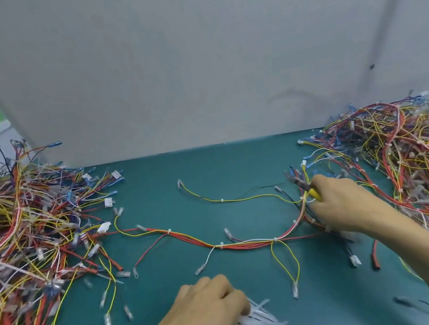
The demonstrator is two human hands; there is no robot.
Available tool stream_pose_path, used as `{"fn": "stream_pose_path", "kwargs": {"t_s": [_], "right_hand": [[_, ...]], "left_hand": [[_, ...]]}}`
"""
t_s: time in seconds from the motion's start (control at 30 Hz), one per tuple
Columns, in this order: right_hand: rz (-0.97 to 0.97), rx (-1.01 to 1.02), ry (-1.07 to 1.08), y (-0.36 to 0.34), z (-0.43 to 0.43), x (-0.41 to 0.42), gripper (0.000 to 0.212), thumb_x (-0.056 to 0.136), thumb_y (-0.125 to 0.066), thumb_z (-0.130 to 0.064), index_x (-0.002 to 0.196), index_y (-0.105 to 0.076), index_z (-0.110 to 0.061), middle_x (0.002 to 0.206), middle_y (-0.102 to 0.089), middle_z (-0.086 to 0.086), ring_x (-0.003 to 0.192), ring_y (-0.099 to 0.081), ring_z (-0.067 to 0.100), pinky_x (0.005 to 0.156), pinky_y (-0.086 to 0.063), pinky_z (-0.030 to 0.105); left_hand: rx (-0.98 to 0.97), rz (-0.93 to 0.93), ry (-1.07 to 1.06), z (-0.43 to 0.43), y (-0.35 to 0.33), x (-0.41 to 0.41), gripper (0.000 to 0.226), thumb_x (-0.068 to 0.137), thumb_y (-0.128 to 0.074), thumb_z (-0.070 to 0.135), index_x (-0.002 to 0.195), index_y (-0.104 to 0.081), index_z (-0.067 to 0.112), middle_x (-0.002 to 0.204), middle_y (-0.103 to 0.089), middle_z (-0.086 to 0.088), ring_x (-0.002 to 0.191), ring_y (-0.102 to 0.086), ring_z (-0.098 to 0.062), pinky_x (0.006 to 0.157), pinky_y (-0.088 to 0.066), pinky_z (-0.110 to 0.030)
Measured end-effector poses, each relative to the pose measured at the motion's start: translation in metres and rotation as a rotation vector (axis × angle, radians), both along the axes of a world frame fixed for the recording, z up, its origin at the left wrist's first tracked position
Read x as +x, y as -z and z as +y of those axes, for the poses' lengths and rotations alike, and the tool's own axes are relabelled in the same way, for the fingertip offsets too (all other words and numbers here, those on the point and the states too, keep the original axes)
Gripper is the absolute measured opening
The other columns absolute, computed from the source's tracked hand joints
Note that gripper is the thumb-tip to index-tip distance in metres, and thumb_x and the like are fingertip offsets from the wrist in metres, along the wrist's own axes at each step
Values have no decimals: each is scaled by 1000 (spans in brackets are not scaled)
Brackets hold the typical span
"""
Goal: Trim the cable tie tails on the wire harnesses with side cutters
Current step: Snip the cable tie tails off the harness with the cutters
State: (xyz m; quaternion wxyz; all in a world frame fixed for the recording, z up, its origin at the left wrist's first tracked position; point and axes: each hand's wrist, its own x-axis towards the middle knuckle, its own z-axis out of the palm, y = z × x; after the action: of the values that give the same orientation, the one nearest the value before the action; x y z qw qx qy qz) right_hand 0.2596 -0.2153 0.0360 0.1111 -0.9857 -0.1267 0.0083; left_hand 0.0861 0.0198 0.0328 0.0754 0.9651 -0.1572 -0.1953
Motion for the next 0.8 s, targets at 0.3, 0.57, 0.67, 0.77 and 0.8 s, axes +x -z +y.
{"fn": "stream_pose_path", "kwargs": {"t_s": [0.3, 0.57, 0.67, 0.77, 0.8], "right_hand": [[18, -65, 201, 8, 2, 19, 36, 88, -53, -47, 70, -42, -18, 86, -57, 10, 85, -56, 32, 71, -44, 35], [88, -149, 223, 12, 31, 24, 20, 85, -54, -36, 86, -43, -19, 112, -63, 10, 100, -60, 32, 73, -38, 33], [116, -139, 214, 11, 36, 22, 16, 82, -52, -26, 77, -39, -18, 107, -62, 9, 92, -55, 31, 73, -38, 33], [113, -101, 207, 12, 36, 17, 18, 80, -52, -23, 72, -39, -15, 93, -55, 7, 86, -52, 30, 70, -38, 32], [112, -44, 209, 12, 36, 16, 19, 82, -52, -25, 71, -40, -15, 89, -53, 6, 84, -52, 30, 69, -39, 32]], "left_hand": [[-207, -342, -637, 52, -10, 34, 44, 91, -48, 55, 66, -55, 20, 64, -54, 6, 72, -53, -9, 62, -39, -25], [166, -359, -980, 47, 14, 94, 57, 81, -47, 71, 64, -46, 16, 91, -67, -2, 87, -64, -27, 61, -38, -28], [116, -359, -1011, 43, 21, 99, 36, 85, -52, 42, 63, -43, 15, 93, -67, -4, 81, -59, -30, 62, -37, -28], [54, -368, -1017, 40, 21, 98, 24, 84, -52, 30, 68, -50, 13, 91, -65, -7, 74, -48, -29, 62, -39, -29], [24, -386, -1011, 40, 20, 96, 22, 85, -51, 30, 71, -54, 13, 89, -64, -7, 74, -48, -30, 63, -41, -30]]}}
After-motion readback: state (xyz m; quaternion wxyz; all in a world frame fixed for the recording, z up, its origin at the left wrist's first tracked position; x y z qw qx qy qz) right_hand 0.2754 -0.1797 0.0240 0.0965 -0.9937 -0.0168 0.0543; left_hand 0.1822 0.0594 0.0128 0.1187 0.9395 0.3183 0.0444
